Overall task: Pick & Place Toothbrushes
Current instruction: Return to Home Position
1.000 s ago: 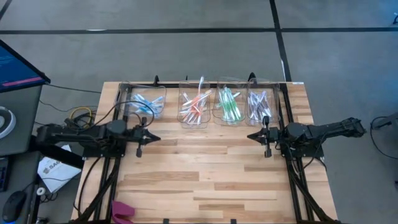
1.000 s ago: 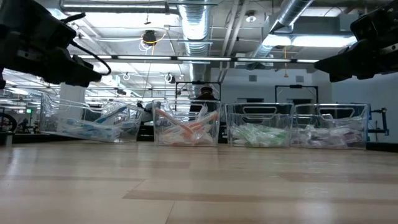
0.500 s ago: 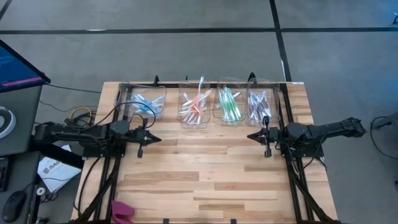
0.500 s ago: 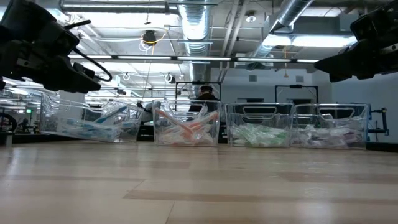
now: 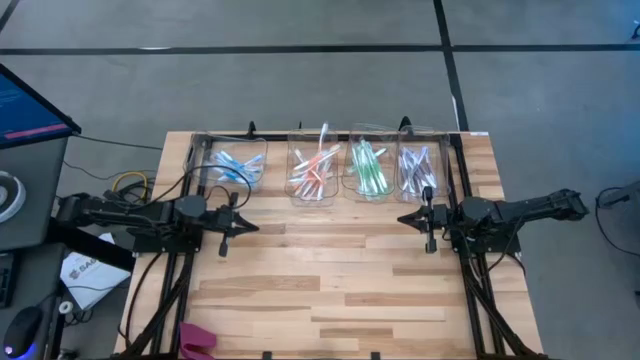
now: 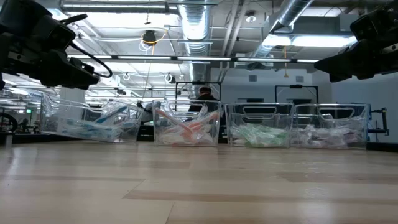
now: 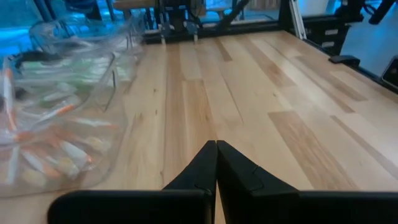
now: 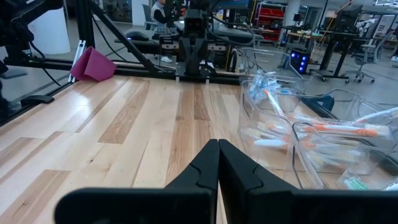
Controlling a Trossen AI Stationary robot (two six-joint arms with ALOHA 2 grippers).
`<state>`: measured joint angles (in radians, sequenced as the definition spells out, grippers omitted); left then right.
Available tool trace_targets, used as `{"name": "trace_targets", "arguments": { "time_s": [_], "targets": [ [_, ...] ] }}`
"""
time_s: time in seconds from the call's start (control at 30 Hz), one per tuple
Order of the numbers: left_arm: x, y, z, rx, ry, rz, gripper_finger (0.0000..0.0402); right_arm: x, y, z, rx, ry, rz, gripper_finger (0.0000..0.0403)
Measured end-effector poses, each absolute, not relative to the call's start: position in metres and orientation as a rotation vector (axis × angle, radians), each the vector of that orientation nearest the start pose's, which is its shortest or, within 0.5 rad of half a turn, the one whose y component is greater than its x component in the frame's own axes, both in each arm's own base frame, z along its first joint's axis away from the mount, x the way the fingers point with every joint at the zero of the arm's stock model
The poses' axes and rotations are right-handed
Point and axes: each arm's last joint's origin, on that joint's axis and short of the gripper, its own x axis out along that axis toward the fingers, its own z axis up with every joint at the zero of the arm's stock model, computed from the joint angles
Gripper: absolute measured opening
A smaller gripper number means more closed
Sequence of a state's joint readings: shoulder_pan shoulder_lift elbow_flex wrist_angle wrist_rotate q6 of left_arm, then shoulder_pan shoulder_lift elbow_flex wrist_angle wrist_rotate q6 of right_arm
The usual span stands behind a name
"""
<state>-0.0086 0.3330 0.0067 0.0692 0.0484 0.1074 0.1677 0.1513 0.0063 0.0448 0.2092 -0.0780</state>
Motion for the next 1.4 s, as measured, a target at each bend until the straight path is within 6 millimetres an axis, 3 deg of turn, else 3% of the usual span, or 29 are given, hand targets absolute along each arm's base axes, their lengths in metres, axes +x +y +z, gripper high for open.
{"name": "trace_targets", "arguments": {
  "time_s": [0.3, 1.0, 1.4],
  "targets": [
    [0.114, -0.003, 0.147, 0.103, 0.221, -0.078, 0.0002, 0.105, 0.012, 0.158, -0.097, 0.1, -0.038, 0.0],
    [0.097, -0.002, 0.178, 0.109, -0.137, -0.051, 0.0002, 0.105, 0.012, 0.158, -0.097, 0.1, -0.038, 0.0],
    [0.097, -0.002, 0.178, 0.109, -0.134, -0.051, 0.0002, 0.105, 0.012, 0.158, -0.097, 0.1, -0.038, 0.0]
  ]
}}
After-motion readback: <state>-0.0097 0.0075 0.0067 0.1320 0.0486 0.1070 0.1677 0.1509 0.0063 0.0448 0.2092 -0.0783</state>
